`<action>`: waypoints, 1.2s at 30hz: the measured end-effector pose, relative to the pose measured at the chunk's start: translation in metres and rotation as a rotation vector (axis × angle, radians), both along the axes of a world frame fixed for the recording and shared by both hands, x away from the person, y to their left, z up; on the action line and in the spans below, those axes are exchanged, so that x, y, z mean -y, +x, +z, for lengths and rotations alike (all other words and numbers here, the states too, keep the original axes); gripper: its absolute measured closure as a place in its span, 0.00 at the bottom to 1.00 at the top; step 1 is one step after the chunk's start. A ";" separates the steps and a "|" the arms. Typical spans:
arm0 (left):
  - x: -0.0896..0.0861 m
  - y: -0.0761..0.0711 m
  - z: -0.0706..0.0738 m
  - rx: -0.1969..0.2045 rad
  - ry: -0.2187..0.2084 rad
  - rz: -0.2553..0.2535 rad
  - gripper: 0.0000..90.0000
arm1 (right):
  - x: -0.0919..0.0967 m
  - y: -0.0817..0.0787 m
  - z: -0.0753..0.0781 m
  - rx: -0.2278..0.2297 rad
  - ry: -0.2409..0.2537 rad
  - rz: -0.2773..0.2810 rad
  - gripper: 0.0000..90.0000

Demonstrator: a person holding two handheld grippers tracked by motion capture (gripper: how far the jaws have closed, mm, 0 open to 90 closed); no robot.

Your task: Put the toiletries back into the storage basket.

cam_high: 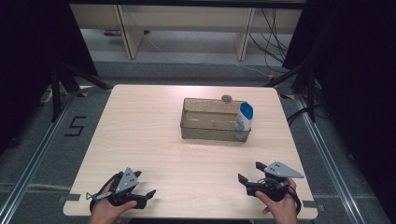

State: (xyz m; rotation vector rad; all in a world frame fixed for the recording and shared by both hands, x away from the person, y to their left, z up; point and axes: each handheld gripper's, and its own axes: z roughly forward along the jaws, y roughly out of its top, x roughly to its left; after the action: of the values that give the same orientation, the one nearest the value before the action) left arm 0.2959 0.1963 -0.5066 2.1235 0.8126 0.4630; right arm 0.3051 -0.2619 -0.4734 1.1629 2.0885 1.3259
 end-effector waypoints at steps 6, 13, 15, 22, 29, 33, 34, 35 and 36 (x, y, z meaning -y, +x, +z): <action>0.000 0.000 0.000 0.004 0.011 0.005 0.17 | 0.004 -0.009 -0.001 -0.025 0.001 -0.003 0.18; 0.002 -0.001 -0.001 -0.001 -0.017 0.012 0.17 | 0.007 -0.017 -0.003 -0.042 0.027 -0.013 0.18; 0.000 0.000 -0.001 0.000 0.007 0.005 0.17 | 0.008 -0.019 -0.004 -0.049 0.020 -0.011 0.18; 0.001 0.000 0.000 -0.009 0.010 -0.003 0.17 | 0.012 -0.025 -0.007 -0.051 0.017 -0.001 0.18; 0.001 0.000 0.000 -0.008 0.028 0.004 0.17 | 0.011 -0.033 -0.009 -0.065 -0.003 0.025 0.18; 0.001 0.000 0.000 -0.006 0.031 0.002 0.17 | 0.011 -0.038 -0.009 -0.073 -0.029 0.027 0.18; 0.001 0.000 0.000 -0.007 0.030 0.003 0.17 | 0.010 -0.040 -0.010 -0.085 -0.011 0.017 0.18; 0.001 0.000 0.000 -0.008 0.030 0.002 0.17 | 0.012 -0.040 -0.010 -0.062 -0.033 0.025 0.18; 0.001 0.000 0.000 -0.007 0.030 0.002 0.17 | 0.011 -0.041 -0.010 -0.072 -0.030 0.026 0.18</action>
State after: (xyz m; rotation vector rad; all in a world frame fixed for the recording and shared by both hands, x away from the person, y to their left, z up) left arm 0.2958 0.1954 -0.5069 2.1533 0.8170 0.4718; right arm 0.2643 -0.2733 -0.4835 1.1921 2.1736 1.2778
